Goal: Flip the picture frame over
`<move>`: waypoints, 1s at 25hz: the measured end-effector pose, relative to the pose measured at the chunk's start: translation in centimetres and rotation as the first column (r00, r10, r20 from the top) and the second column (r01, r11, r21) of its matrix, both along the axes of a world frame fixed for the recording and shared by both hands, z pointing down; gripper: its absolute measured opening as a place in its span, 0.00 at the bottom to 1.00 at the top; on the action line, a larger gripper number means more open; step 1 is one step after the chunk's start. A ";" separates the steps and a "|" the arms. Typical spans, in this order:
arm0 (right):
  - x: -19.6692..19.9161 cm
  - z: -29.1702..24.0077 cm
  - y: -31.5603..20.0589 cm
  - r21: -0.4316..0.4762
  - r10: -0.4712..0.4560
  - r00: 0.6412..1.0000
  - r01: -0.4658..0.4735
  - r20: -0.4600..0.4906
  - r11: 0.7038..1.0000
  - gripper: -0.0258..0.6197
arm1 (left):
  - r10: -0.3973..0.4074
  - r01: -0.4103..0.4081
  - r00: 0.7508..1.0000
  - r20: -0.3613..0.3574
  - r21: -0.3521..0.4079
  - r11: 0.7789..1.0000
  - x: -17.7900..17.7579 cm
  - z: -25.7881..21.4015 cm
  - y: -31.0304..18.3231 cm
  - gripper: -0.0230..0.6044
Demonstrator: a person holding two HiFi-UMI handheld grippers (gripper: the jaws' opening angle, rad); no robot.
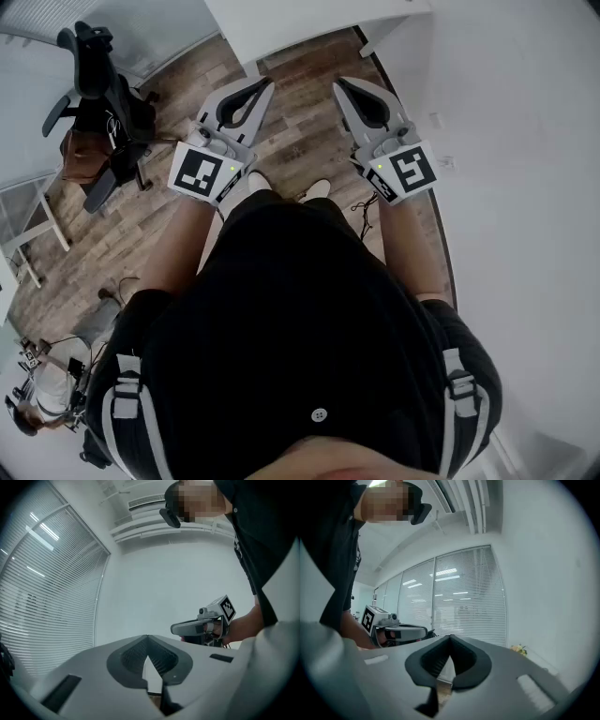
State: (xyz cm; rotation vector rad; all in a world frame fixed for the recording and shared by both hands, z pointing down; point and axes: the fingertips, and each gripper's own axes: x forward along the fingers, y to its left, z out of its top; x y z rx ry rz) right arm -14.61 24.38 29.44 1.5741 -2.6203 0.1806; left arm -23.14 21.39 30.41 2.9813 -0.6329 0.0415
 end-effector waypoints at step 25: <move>4.1 -0.1 3.7 0.001 0.067 0.997 -0.067 0.029 0.998 0.53 | -0.037 0.038 0.999 0.025 -0.020 0.999 2.6 0.0 4.5 0.04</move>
